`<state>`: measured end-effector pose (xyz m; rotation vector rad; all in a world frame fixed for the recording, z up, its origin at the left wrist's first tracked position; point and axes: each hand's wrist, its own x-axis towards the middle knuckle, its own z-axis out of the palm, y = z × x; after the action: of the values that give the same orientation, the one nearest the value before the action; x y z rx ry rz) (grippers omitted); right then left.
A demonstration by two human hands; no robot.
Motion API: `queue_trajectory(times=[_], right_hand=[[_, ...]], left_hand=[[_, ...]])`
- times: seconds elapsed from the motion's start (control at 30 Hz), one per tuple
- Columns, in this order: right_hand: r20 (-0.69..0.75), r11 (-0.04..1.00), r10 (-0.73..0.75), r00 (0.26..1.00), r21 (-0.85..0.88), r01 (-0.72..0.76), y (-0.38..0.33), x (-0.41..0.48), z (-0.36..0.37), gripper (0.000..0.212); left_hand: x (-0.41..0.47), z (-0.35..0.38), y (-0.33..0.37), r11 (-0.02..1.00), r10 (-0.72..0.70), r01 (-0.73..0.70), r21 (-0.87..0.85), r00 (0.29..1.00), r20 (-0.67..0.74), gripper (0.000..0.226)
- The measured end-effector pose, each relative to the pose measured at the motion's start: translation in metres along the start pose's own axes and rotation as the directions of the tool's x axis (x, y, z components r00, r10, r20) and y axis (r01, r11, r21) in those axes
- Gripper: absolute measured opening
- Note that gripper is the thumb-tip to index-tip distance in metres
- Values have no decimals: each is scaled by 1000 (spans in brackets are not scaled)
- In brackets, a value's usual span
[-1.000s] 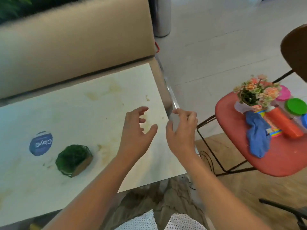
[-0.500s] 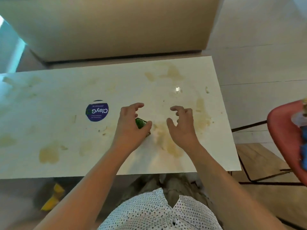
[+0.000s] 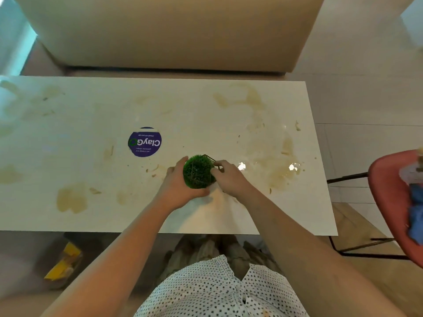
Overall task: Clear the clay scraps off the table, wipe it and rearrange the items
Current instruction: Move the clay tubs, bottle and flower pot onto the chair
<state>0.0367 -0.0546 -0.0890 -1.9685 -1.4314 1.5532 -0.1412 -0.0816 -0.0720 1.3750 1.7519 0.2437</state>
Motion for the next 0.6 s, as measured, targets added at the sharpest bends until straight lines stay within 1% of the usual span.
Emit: queue_trajectory(times=[0.1, 0.17, 0.3, 0.43, 0.53, 0.6], right_hand=[[-2, 1000, 20, 1000, 18, -20, -1, -2, 5, 41], [-1, 999, 20, 1000, 29, -20, -1, -5, 5, 40], [-15, 999, -17, 1000, 36, 18, -1, -13, -1, 34], [-73, 996, -59, 996, 58, 64, 5, -19, -16, 26], [-93, 992, -75, 993, 95, 84, 9, -22, -35, 31], [-114, 981, -64, 991, 177, 84, 13, -23, -51, 34]], left_hand=[[-3, 8, -2, 999, 37, -36, 31, 999, -20, 124], [-3, 10, -4, 998, 53, -50, 45, 997, -60, 116], [-1, 15, -1, 993, 105, -99, 58, 988, -114, 103], [-3, 21, 11, 984, 174, -166, 64, 974, -143, 99], [-2, 26, 27, 966, 253, -239, 100, 953, -167, 99], [-2, 30, 43, 941, 325, -298, 163, 930, -175, 97]])
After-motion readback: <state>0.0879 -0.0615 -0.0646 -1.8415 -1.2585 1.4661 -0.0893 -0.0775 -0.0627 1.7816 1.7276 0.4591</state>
